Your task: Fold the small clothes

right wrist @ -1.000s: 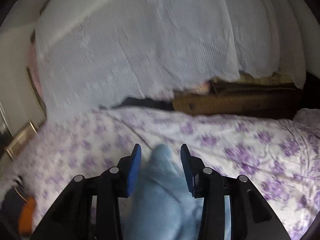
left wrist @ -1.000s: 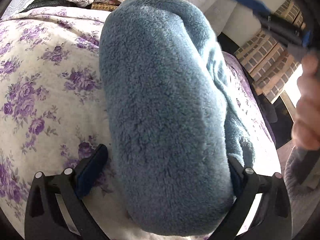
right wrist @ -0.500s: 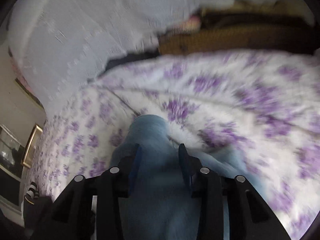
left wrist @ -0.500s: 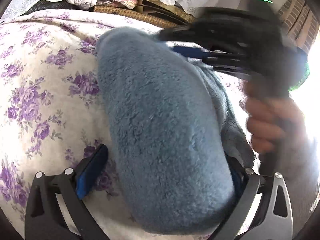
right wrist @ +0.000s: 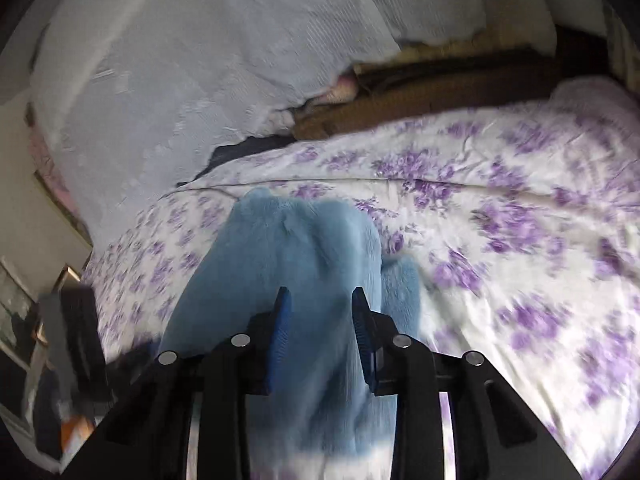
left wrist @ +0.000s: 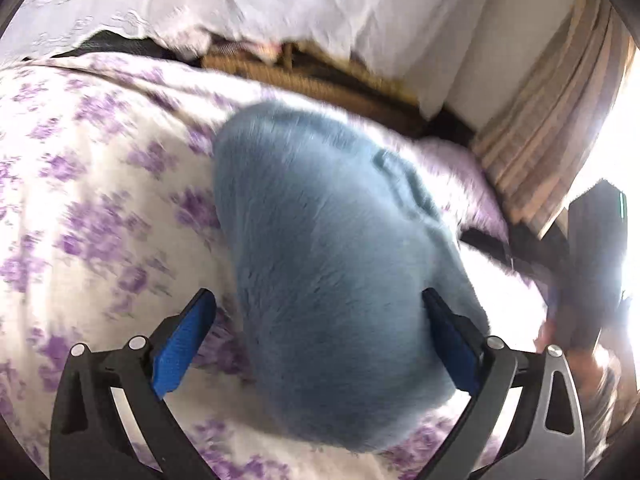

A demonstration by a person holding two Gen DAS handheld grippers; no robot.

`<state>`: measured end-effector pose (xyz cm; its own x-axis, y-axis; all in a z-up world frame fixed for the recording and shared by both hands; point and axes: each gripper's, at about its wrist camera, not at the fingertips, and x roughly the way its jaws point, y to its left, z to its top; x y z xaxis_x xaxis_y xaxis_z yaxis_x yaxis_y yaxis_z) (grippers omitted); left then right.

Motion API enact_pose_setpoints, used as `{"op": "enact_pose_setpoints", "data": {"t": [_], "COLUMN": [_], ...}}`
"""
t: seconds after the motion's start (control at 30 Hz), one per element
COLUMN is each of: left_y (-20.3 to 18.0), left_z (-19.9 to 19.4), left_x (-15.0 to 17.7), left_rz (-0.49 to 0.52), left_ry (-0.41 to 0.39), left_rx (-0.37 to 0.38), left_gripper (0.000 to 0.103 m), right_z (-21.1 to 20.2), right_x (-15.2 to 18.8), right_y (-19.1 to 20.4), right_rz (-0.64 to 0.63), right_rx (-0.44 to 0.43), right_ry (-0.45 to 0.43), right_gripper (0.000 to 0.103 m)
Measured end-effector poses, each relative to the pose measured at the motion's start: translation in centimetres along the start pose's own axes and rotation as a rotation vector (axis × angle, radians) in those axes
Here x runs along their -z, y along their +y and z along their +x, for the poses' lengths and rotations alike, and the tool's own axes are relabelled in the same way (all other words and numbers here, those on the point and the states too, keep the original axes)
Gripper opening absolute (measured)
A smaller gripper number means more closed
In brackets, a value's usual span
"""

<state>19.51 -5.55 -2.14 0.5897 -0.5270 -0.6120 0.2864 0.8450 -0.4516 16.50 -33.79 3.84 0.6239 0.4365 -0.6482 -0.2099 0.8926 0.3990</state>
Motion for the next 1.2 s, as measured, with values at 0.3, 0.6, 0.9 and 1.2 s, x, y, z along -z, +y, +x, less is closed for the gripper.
{"op": "enact_pose_setpoints", "data": {"t": [0.3, 0.6, 0.9, 1.2], "left_y": [0.0, -0.8, -0.8, -1.7], "left_z": [1.6, -0.5, 3.9, 5.5], "left_x": [0.3, -0.5, 0.4, -0.2], "left_rz": [0.009, 0.035, 0.050, 0.089], "left_ry": [0.038, -0.005, 0.172, 0.168], "left_rx": [-0.036, -0.052, -0.075, -0.099], "left_gripper": [0.099, 0.099, 0.099, 0.099], "right_z": [0.9, 0.8, 2.5, 4.9], "right_x": [3.9, 3.6, 4.5, -3.6], "right_y": [0.3, -0.2, -3.5, 2.0], "right_rz": [0.166, 0.229, 0.295, 0.102], "right_rx": [-0.289, -0.225, -0.128, 0.003], "right_ry": [0.084, 0.019, 0.100, 0.024], "right_gripper": [0.060, 0.017, 0.022, 0.022]}}
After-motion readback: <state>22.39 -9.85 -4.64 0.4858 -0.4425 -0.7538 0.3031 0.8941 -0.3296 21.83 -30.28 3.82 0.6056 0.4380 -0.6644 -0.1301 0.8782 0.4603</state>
